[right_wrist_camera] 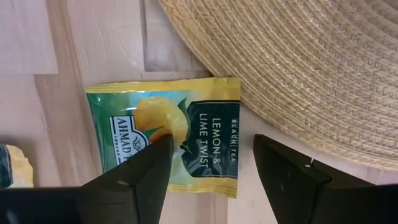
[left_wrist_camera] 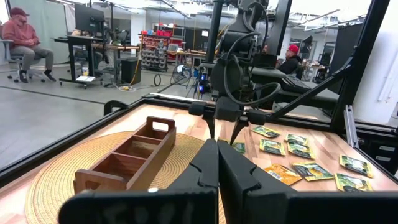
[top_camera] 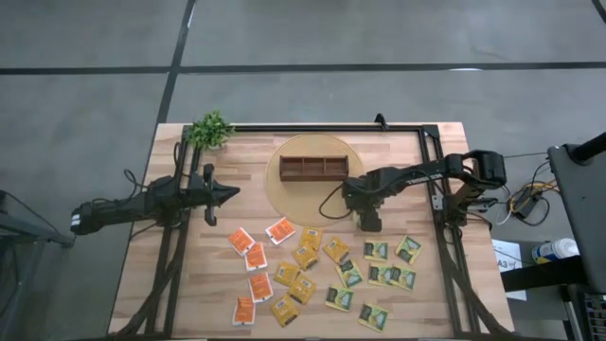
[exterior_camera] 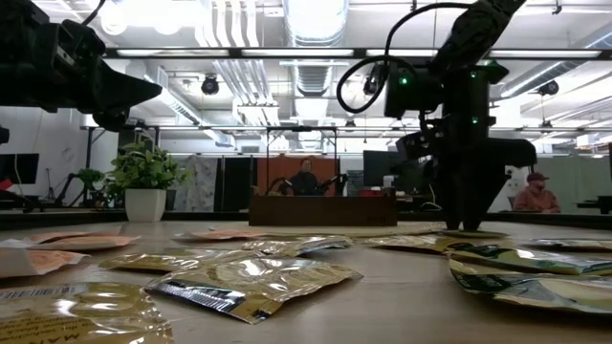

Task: Pick & Place Tea
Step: Put the yellow tea bag into the right section of the wooden organizer

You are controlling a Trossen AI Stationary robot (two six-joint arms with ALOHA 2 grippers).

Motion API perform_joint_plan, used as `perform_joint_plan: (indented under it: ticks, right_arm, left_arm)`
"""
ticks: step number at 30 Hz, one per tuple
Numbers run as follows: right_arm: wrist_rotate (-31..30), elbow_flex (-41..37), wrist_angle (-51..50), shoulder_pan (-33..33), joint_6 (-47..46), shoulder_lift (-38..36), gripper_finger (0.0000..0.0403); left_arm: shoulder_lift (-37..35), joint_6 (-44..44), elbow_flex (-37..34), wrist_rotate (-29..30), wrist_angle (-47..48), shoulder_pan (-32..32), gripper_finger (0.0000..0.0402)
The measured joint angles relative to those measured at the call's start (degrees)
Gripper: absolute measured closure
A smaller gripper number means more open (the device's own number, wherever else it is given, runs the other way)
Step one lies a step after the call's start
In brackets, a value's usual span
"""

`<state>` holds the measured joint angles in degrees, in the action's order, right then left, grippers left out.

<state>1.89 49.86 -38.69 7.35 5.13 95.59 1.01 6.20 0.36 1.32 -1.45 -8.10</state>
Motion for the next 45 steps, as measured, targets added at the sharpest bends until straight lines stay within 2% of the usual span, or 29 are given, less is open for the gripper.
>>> perform_joint_plan:
  ticks: [3,6,19,25,32,39,45]
  right_arm:
    - [0.41,-0.48,0.25,0.11,-0.07,-0.02,0.0186]
    - [1.59,-0.61,0.34,0.28,0.07,0.00,0.0210]
    - [3.22,-0.74,0.16,0.23,1.00,0.11,0.0383]
    - [2.63,1.82,-2.78,0.14,-0.01,0.30,0.0393]
    - [-9.24,11.07,-10.04,0.15,1.91,-0.35,0.0394]
    - [-21.45,20.62,-10.68,0.95,6.48,-0.22,0.0394]
    - [-26.97,27.21,-10.42,5.18,11.22,1.55,0.0394]
  left_arm:
    - [-0.02,0.00,0.00,0.00,0.00,0.00,0.0401]
    - [0.00,0.02,0.00,0.00,0.02,0.00,0.0401]
    - [-0.01,0.01,0.00,0.00,0.00,0.00,0.0401]
    - [0.00,0.01,0.00,0.00,0.01,-0.02,0.0401]
    - [0.00,0.00,0.00,0.00,0.00,-0.02,0.0401]
    - [0.00,0.00,0.00,0.00,0.00,-0.01,0.0401]
    - [0.00,0.00,0.00,0.00,0.00,0.00,0.0401]
